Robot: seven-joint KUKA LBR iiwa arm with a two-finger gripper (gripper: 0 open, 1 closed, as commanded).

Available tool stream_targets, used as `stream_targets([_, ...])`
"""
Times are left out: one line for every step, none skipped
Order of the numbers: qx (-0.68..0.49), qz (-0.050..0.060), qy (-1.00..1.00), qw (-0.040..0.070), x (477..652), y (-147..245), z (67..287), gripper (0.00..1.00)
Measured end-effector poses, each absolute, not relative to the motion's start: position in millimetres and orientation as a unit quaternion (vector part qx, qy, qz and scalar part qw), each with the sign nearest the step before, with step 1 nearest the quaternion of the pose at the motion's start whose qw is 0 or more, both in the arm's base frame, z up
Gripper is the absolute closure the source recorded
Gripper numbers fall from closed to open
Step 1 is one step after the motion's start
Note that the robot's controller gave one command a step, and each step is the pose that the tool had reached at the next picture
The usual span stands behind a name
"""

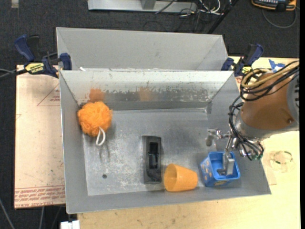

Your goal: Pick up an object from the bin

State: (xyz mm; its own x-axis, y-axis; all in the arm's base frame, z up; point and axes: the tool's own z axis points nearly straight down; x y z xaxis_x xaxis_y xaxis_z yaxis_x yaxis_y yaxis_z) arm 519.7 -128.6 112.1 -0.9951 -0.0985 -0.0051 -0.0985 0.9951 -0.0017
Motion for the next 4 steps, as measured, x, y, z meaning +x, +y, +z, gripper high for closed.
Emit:
stream_targets([-0.054,0.000,0.999,0.000,514.8,-128,98,0.00])
stream_targets([-0.087,0.000,0.996,0.001,521.6,-138,85,0.00])
stream_targets([0.032,0.000,0.999,0.005,505.6,-150,71,1.00])
stream_targets([0.031,0.000,0.999,0.005,505.7,-150,71,1.00])
